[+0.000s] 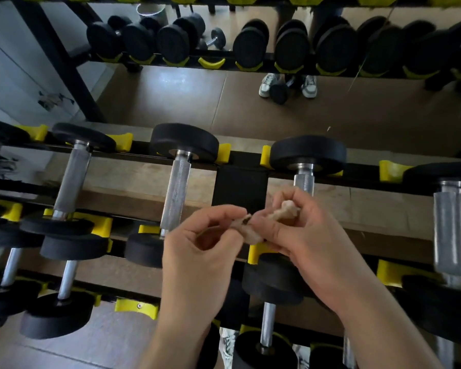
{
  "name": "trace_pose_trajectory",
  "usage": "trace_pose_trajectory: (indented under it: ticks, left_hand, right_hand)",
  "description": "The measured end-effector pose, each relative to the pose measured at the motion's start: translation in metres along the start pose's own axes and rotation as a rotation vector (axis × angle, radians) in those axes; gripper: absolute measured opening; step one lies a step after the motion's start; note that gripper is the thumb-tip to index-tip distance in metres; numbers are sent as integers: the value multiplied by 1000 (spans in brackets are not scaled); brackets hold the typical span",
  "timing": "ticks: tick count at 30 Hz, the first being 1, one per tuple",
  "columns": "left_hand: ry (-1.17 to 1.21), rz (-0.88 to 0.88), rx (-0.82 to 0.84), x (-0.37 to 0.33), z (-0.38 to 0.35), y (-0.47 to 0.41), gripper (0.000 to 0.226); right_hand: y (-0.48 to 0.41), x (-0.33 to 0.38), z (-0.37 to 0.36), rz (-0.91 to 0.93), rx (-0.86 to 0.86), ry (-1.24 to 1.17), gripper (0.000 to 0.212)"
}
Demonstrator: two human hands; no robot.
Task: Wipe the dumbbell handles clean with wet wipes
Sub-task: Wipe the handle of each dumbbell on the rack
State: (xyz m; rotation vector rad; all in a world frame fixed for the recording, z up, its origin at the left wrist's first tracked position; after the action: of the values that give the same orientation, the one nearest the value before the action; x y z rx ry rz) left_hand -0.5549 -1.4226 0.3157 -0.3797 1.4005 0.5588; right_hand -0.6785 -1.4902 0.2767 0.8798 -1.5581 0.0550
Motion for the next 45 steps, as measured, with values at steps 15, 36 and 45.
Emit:
trace_pose_trajectory:
  ticks: [15,36,45]
  left_hand:
    - [-13,143,161,15,-53,20,52]
    - [536,427,195,33,-101,25,15]
    - [146,84,260,22,-97,16,20]
  right_hand:
    - [39,21,40,260,-201,753,12]
    - [39,-16,90,-61,-14,-344,11]
    - [37,-8,85,-3,160,-729,25]
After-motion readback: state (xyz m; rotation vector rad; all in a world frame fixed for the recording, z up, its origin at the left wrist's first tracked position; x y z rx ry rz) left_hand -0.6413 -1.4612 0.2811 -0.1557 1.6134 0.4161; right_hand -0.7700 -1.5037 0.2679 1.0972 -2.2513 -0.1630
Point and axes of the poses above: each hand's wrist, its own y-axis away from the middle knuckle, its own z-axis out of the back of the hand, x = y × z, the point moved 9 cm from there along -y, towards the middle knuckle, and after that the axes turned 4 degrees about -z, right-handed, at the moved point
